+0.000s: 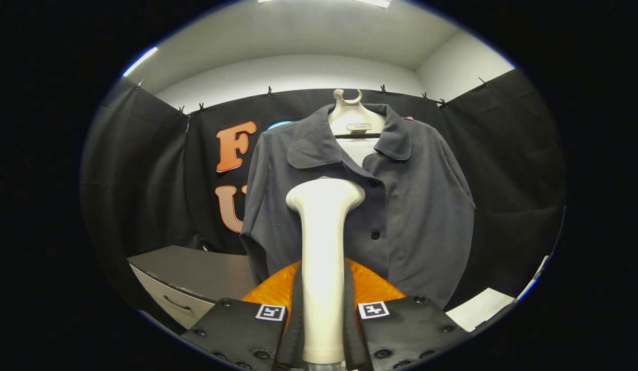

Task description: Iron the clothes twice with a garment steamer, once on the left side and once on the right side.

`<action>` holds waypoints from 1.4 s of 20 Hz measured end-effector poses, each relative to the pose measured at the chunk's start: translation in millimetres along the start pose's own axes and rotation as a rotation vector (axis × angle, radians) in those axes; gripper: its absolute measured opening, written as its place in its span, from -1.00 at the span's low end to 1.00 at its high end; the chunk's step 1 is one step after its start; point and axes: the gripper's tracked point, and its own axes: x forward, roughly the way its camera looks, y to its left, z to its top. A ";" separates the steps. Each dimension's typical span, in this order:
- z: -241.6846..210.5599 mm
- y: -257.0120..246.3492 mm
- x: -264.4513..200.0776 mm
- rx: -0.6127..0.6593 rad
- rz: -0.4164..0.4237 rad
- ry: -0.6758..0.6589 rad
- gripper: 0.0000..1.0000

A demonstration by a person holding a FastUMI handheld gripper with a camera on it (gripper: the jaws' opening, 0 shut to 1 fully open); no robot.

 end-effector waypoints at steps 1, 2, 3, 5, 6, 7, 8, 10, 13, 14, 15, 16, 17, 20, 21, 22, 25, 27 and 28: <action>-1.9 0.3 -0.5 -0.007 -0.002 -0.004 -0.25; -5.2 0.4 -1.3 -0.012 -0.004 -0.007 -0.25; -10.6 -0.2 -2.3 -0.014 -0.005 -0.003 -0.25; -22.4 -1.9 -4.6 -0.008 -0.008 0.011 -0.25; -28.0 -2.5 -6.5 -0.002 -0.010 0.017 -0.25; -30.9 -2.9 -7.6 0.002 -0.012 0.017 -0.25; -35.6 -3.3 -9.6 0.000 -0.015 0.019 -0.25; -44.1 -4.4 -12.0 -0.009 -0.023 0.024 -0.25; -60.8 -5.3 -18.5 -0.002 -0.023 0.045 -0.25; -67.5 -5.8 -20.5 0.000 -0.022 0.053 -0.25; -73.3 -6.1 -21.5 0.001 -0.022 0.059 -0.25; -81.4 -5.7 -23.7 -0.001 -0.021 0.067 -0.25; -88.6 -6.3 -26.9 -0.005 -0.021 0.076 -0.25; -110.1 -7.6 -34.8 -0.008 -0.024 0.101 -0.25; -114.7 -8.6 -36.7 -0.007 -0.025 0.103 -0.25; -119.9 -8.5 -38.0 -0.009 -0.025 0.109 -0.25; -134.5 -8.7 -43.3 -0.012 -0.028 0.125 -0.25; -144.0 -7.5 -45.5 -0.012 -0.031 0.139 -0.25; -150.0 -7.7 -47.0 -0.010 -0.032 0.148 -0.25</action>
